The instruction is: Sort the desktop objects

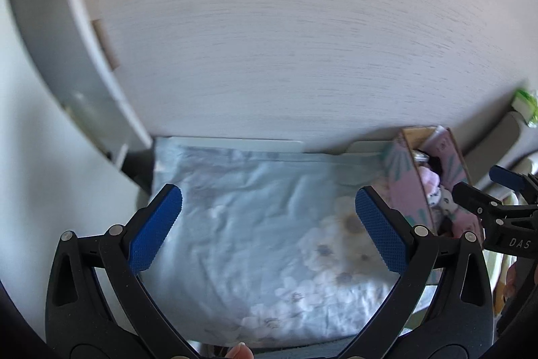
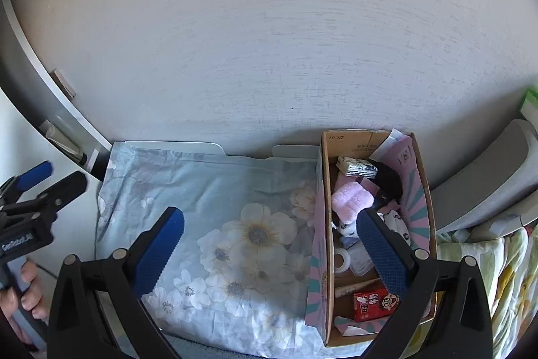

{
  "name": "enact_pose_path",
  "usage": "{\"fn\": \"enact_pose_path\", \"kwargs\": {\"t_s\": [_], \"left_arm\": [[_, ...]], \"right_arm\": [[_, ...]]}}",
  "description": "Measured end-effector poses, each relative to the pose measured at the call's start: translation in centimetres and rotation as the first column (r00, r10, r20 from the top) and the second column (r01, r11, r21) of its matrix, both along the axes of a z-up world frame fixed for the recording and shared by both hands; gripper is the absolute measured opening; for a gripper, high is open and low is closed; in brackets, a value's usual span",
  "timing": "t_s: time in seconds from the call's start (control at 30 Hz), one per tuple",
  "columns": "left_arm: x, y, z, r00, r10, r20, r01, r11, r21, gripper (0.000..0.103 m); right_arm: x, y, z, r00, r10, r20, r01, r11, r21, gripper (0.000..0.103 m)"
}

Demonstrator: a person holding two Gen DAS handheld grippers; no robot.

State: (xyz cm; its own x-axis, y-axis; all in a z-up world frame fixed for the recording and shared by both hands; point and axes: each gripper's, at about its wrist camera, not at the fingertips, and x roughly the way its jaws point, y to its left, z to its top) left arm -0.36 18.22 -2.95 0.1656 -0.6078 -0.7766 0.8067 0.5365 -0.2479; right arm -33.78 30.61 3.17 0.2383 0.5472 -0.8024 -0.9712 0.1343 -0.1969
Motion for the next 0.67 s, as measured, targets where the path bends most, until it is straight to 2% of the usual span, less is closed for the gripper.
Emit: {"fn": "enact_pose_path", "kwargs": {"t_s": [0.23, 0.4, 0.67], "left_arm": [[0.4, 1.8, -1.0, 0.998, 0.057, 0.003, -0.057, 0.998, -0.004, 0.103], [0.2, 1.7, -1.1, 0.998, 0.055, 0.006, -0.054, 0.998, -0.008, 0.103], [0.1, 1.4, -1.0, 0.999, 0.040, 0.002, -0.040, 0.999, -0.025, 0.103]], "right_arm": [[-1.7, -0.4, -1.9, 0.999, 0.012, 0.043, -0.013, 1.000, 0.007, 0.102], [-2.2, -0.2, -3.2, 0.999, 0.027, 0.034, -0.026, 0.999, -0.021, 0.102], [-2.4, -0.2, -2.9, 0.999, 0.026, 0.047, -0.025, 1.000, -0.011, 0.102]]}}
